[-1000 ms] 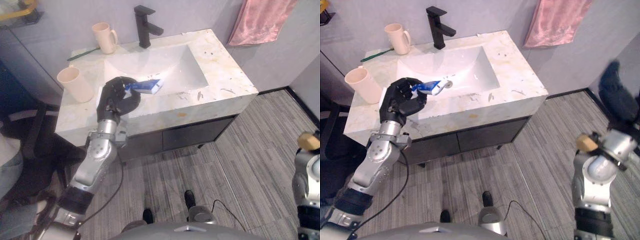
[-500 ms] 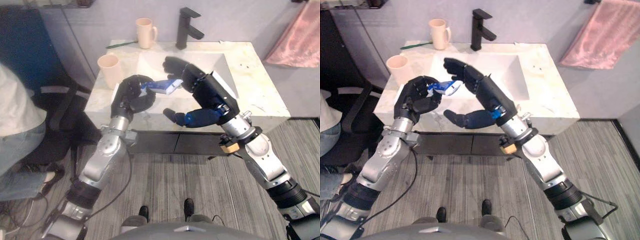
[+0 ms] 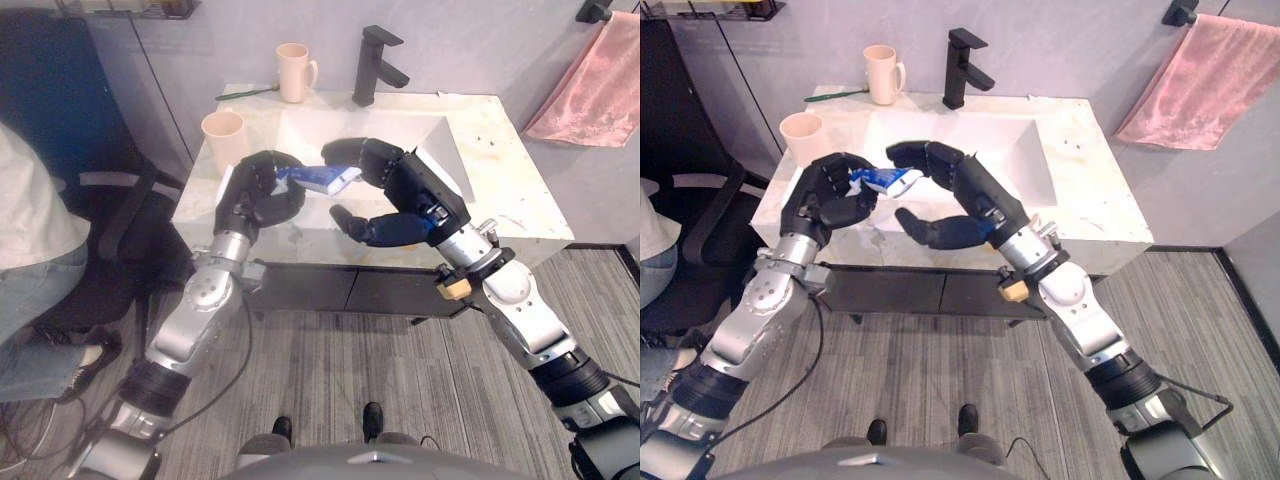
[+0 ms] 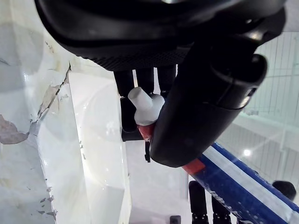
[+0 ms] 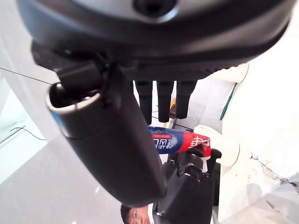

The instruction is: Organize the bathroom.

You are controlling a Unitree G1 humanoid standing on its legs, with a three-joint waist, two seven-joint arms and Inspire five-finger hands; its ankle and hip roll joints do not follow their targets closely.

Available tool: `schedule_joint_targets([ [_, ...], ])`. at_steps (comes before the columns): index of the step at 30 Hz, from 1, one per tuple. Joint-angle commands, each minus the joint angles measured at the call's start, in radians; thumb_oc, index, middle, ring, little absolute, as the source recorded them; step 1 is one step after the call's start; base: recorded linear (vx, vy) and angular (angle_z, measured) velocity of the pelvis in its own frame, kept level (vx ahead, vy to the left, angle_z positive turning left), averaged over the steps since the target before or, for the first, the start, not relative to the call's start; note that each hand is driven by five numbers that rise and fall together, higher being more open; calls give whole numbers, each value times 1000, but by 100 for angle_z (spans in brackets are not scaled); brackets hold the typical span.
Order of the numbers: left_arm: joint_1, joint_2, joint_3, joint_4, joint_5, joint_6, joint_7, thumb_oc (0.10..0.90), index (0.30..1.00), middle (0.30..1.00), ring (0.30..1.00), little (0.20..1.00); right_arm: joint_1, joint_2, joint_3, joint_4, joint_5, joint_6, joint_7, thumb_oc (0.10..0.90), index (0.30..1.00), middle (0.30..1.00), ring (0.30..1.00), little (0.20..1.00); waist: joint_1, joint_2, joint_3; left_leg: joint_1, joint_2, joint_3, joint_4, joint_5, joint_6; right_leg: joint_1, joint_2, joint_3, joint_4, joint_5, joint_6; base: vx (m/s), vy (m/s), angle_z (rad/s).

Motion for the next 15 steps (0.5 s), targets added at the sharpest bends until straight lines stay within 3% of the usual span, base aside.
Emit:
schedule_joint_targets([
  [1,-130,-10,32,-3,4,-140,-6,400,300,300,300,300,-82,28,-48,-40,19,-93,-39,400,300,300,300,300,-3,-5,-105,-51,-35,-4,-2,-35,37,80,1,-54,-6,-131,26,0,0,0],
  [13,-121,-20,29,8,15,-118,-4,400,300,300,300,300,-89,49,-35,-24,32,-95,-34,400,300,300,300,300,5,-9,-107,-51,-34,-6,-2,-37,38,81,-4,-60,-4,-132,29,0,0,0],
  [14,-115,-21,33,10,24,-114,4,645,667,667,667,667,-88,49,-38,-24,31,-96,-34,400,300,300,300,300,7,-9,-107,-50,-33,-7,-2,-36,37,81,-5,-61,-4,-131,29,0,0,0],
  [15,-114,-21,33,9,24,-113,5,800,900,900,900,900,-88,49,-38,-25,30,-96,-34,400,300,300,300,300,7,-9,-107,-50,-33,-7,-2,-36,37,81,-4,-62,-4,-131,29,0,0,0],
])
